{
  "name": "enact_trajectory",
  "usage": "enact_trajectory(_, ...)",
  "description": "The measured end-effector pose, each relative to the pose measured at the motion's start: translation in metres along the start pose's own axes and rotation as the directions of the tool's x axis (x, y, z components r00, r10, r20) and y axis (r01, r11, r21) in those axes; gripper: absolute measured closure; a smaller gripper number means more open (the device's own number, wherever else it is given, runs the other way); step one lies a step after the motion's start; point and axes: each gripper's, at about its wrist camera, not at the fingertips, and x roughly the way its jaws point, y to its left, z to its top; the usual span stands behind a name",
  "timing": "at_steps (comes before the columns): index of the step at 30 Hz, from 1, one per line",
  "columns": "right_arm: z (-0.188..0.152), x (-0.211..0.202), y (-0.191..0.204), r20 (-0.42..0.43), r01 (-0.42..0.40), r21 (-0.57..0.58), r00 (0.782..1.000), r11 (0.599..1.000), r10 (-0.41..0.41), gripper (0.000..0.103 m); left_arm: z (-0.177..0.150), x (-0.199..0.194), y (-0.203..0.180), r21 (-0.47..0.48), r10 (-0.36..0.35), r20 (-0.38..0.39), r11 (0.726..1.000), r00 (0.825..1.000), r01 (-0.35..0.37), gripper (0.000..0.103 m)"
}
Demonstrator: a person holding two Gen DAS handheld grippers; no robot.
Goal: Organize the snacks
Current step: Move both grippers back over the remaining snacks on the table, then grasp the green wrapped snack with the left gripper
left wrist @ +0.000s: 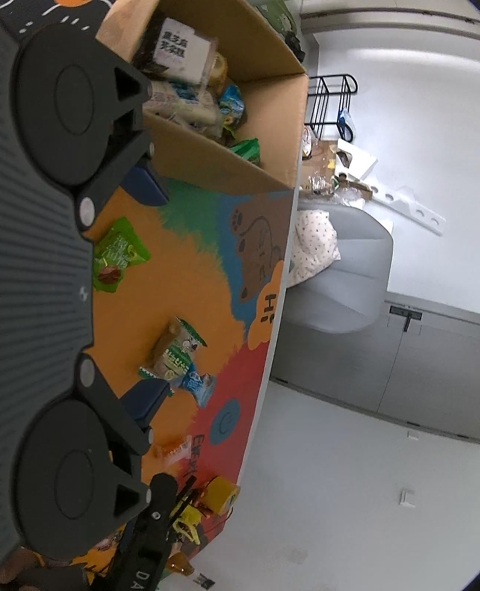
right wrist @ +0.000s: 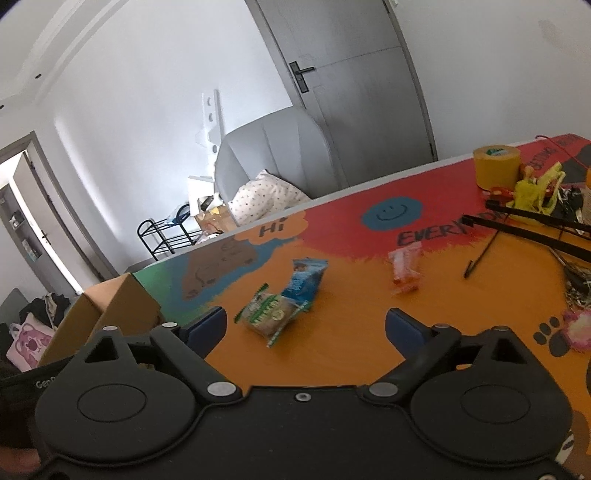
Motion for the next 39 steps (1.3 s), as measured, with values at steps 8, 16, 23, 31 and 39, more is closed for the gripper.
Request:
enact_trajectory(8,-0.004,0.008,-0.018,-0.014,0.028,0.011,1.0,1.0,-0.028,0.016,-0.02,0.015,-0.006,-0.057,0.044,-0.008,0.997,0.999,-0.044,0.017)
enact_trajectory(16,-0.006,0.019,-0.033,-0.028,0.051,0.026,0.998,0.998,-0.05,0.016,-0.032,0.04,-0.004,-0.086,0.1,-0.044,0.991,0.994,-0.103,0.03)
enact_trajectory(23,-0.005,0.035,-0.042,-0.051,0.075,0.035,0.996,0.997,-0.073,0.021,-0.038,0.062,-0.004,-0.074,0.134,-0.096,0.987,0.986,-0.141,0.038)
enact_trajectory(31,0.0,0.059,-0.054,-0.072,0.094,0.054,0.993,0.994,-0.09,0.031,-0.031,0.077,-0.008,-0.056,0.129,-0.073,0.989,0.989,-0.133,0.072)
enact_trajectory(39,0.009,0.083,-0.058,-0.074,0.124,0.05,0.99,0.991,-0.12,0.037,-0.019,0.089,-0.009,-0.065,0.106,-0.061,0.992,0.992,-0.11,0.075)
